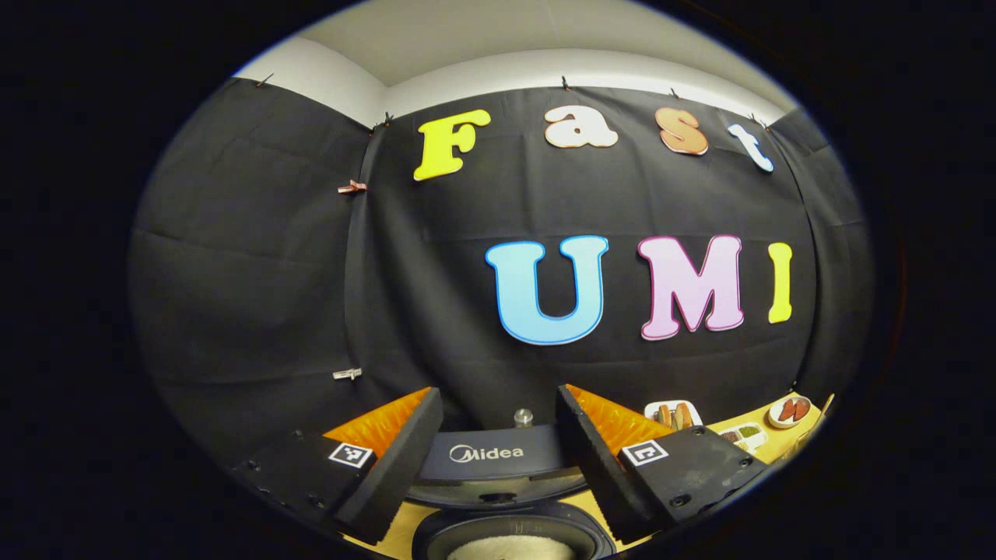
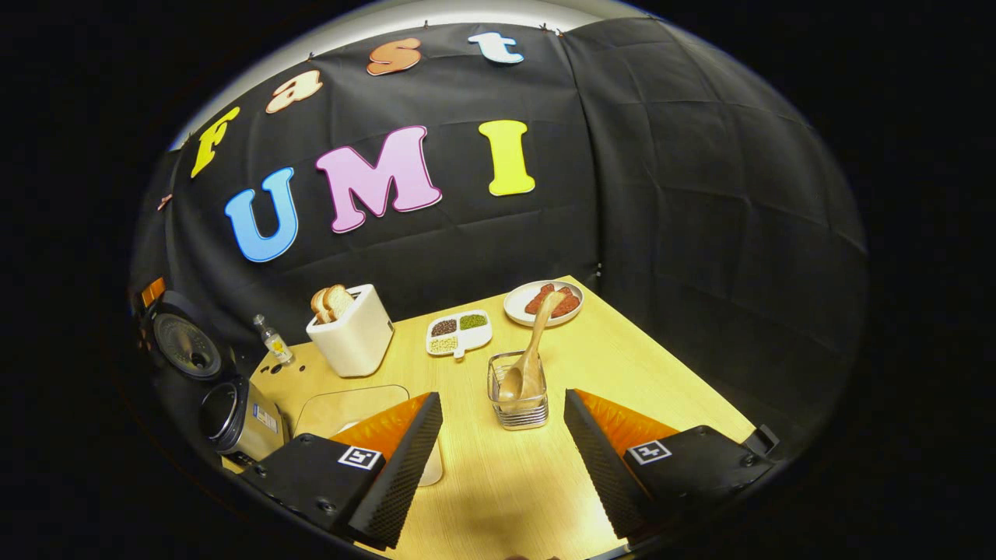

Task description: Close the left gripper, press the button to open the rice cooker; take a wooden spoon from the chopstick holder with the right hand, scoop a spoonful of rice and pour it into the rice cooker, then put the wooden spoon back into the chopstick holder.

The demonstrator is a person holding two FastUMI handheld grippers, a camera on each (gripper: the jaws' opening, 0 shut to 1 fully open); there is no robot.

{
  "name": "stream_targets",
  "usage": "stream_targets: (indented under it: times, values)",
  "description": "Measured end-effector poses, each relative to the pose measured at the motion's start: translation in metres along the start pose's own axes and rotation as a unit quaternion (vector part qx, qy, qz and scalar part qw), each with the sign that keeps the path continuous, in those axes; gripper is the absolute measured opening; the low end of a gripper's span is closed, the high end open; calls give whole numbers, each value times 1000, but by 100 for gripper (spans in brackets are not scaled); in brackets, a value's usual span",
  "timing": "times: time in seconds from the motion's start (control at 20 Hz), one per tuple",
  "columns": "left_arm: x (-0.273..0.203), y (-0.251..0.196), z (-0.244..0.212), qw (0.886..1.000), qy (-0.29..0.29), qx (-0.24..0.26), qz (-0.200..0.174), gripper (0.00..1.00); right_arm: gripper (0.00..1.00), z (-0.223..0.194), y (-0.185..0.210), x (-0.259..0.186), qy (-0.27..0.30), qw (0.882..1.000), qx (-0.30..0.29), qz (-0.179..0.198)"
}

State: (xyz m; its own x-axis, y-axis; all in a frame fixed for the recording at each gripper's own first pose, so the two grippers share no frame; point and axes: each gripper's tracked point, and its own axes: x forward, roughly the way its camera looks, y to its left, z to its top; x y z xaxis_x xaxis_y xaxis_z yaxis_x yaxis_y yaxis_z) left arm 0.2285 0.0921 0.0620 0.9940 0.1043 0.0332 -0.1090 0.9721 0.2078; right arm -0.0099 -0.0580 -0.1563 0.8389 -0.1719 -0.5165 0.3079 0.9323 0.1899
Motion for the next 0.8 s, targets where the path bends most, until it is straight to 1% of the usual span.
stream_targets:
  times: [0.2, 0.45, 0.65, 0.8]
  values:
    - [-32, -3, -16, 999, 49, -13, 5, 100, 99, -6, 12, 9, 7, 1000, 3, 15]
    - [-68, -9, -41, 993, 116, -30, 7, 100, 98, -18, 23, 15, 22, 999, -4, 31]
    - [-93, -14, -65, 988, 148, -33, 9, 100, 99, -28, 29, 17, 37, 998, -8, 42]
    - [-113, -16, -89, 984, 173, -38, 10, 100, 98, -28, 30, 18, 39, 998, -15, 48]
